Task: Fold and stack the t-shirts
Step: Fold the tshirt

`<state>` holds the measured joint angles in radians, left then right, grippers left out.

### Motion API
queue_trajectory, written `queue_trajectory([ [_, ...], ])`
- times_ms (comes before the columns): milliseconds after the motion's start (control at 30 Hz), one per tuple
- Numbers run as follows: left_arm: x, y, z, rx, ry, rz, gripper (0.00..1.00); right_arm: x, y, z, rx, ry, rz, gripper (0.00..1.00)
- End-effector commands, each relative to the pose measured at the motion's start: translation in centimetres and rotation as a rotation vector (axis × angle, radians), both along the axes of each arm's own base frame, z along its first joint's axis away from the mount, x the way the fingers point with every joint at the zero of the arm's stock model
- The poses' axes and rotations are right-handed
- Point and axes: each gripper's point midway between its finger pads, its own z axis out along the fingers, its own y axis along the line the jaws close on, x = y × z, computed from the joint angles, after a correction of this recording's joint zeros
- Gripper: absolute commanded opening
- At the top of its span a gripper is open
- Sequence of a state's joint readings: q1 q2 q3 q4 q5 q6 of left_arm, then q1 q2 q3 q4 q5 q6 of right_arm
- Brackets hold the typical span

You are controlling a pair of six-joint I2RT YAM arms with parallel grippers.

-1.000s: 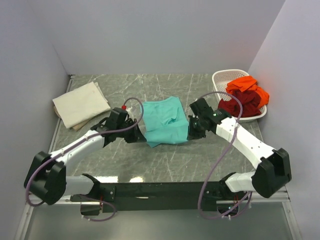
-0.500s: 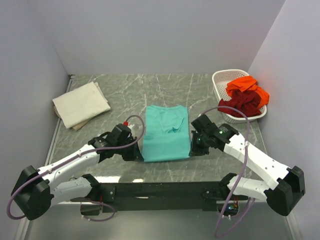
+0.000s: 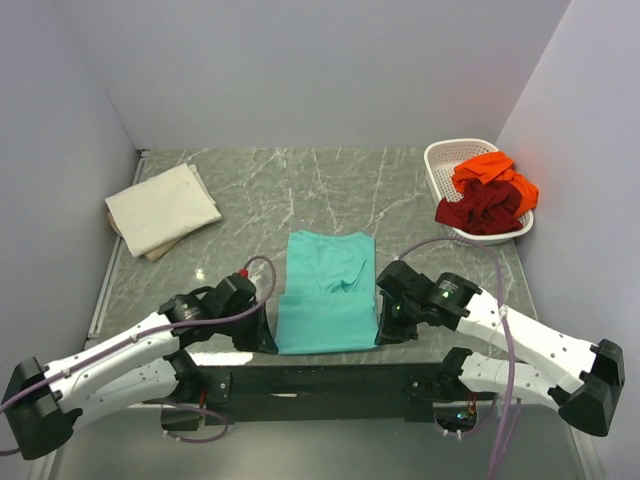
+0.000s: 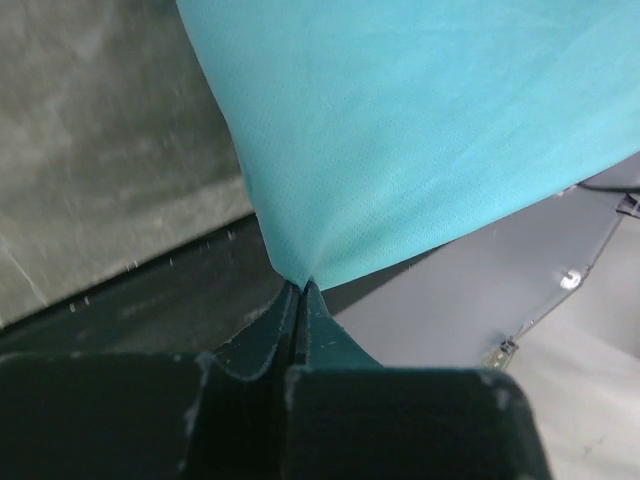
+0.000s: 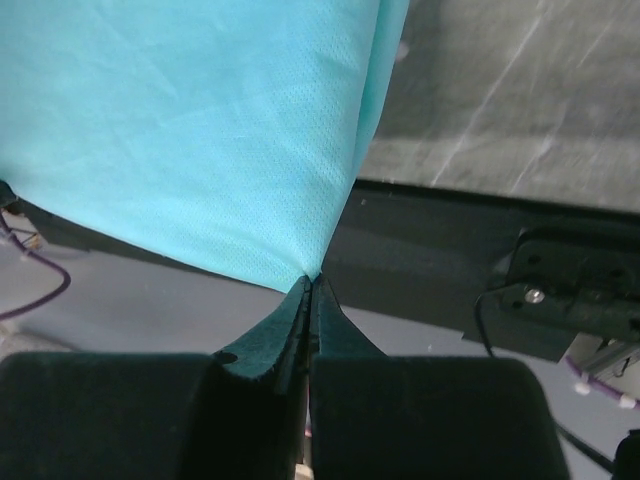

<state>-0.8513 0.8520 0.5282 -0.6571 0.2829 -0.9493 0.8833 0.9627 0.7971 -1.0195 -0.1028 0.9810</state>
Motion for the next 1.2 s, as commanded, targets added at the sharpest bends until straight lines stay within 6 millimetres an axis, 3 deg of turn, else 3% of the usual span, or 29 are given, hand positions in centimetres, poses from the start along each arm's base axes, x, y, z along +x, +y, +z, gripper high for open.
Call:
queue_trajectory([
  [0,-0.6,0.4,2.7,-0.019,0.007,0.046,0.0,-1.3,-0.5,1.5,-0.003,0.011,-0.058,0.0],
  [200,-1.5,1.1,5.3,-0.043,0.01,0.078,0.0,-3.0,-0.1,3.7,0.027,0.017,-0.084,0.0],
  [367,-1.1,1.5,7.2,-0.054,-0.019,0.109,0.01,-2.6,-0.4,6.7,0.058,-0.025,-0.142,0.0],
  [667,0.8,0.7,9.6,-0.048,-0.091,0.115,0.0,-1.4,-1.1,7.6,0.048,-0.088,-0.205,0.0],
  [1167,2.9,-1.2,9.5,-0.035,-0.146,0.082,0.0,2.6,-1.8,9.4,0.027,-0.216,-0.287,0.0],
])
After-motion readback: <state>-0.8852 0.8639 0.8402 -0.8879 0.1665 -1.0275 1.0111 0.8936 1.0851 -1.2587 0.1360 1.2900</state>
